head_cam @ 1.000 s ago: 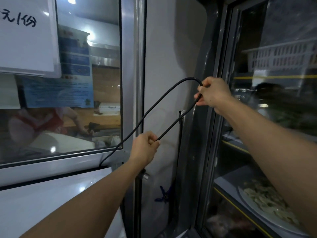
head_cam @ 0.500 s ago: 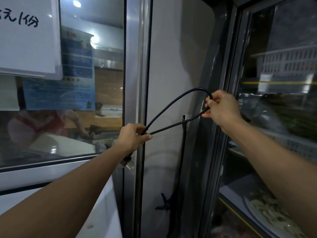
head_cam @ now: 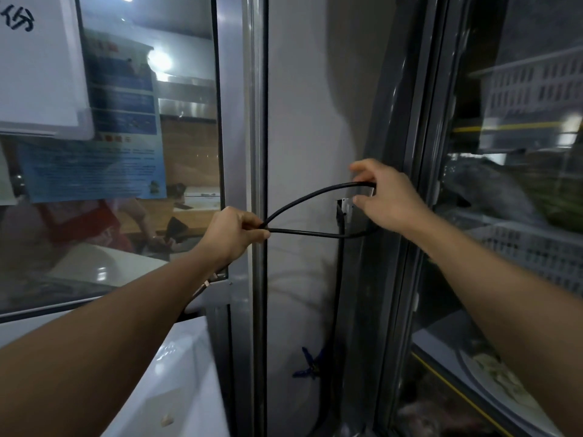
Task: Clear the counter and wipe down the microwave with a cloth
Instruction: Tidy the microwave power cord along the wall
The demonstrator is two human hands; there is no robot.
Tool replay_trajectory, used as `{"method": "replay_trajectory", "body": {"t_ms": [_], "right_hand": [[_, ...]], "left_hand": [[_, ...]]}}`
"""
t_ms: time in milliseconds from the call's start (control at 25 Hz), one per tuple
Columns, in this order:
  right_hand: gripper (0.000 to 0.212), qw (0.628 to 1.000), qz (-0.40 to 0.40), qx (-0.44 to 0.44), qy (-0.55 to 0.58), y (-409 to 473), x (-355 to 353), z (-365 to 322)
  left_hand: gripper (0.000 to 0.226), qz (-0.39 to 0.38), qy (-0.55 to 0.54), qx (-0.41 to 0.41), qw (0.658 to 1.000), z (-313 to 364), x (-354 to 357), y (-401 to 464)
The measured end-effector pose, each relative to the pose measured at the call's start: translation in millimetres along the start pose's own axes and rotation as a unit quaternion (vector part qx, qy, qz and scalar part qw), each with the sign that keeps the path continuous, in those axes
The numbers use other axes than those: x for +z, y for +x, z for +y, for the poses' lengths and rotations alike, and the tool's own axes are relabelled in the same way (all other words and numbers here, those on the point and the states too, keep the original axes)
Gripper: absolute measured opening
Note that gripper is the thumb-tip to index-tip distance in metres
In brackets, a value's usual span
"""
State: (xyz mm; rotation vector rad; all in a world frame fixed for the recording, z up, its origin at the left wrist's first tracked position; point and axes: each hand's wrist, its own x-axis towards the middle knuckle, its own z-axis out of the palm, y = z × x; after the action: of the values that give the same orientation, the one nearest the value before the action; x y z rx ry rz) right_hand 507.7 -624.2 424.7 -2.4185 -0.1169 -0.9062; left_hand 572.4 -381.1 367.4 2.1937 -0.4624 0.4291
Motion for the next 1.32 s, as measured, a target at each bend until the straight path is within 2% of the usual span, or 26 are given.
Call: {"method": "replay_trajectory", "body": {"t_ms": [160,240,400,640,760,920,1080,1240,1320], "right_hand": [[0.036,0.99,-0.068,-0.092,-0.081,5.9,39.6,-16.9],[0.024,0.984,-0.074,-0.125,-0.099,6.7,58.2,-21.4],[0.016,0.995,-0.043,-0.092,-0.022,10.1,69.1,-7.3],[0.016,0.998,-0.001,-0.058,-0.016,9.1,84.2,21.3],[0.019,0.997,0.006,-0.045,-0.068,10.6,100.1,28.9],[0.036,0.96,-0.06,-0.157,-0.222,7.4,145.8,13.0],[0.02,0.955,-0.124,-0.196,-0.185,9.3,191.5,-8.0],[0.016,0.985,-0.125,-0.118,-0.03,9.8,203.6,11.9],[0.015,0.988,-0.126,-0.088,-0.006,3.7,212.2,26.7]], "left_hand": [[0.017,-0.025,0.032,0.022,0.999,2.5,0.5,3.3],[0.018,-0.032,0.033,0.024,0.999,1.4,1.2,5.3],[0.015,-0.051,0.04,0.008,0.998,-17.7,6.6,9.8],[0.014,-0.103,0.077,-0.057,0.99,-74.1,14.5,10.8],[0.014,-0.103,0.06,-0.067,0.991,-89.4,9.3,13.6],[0.01,-0.108,0.09,-0.05,0.989,-94.2,3.5,22.6],[0.01,-0.107,0.102,-0.041,0.988,-100.9,5.3,25.8],[0.007,-0.116,0.121,-0.08,0.983,-124.3,5.2,23.5],[0.015,-0.128,0.124,-0.085,0.98,-134.4,5.7,21.4]]}}
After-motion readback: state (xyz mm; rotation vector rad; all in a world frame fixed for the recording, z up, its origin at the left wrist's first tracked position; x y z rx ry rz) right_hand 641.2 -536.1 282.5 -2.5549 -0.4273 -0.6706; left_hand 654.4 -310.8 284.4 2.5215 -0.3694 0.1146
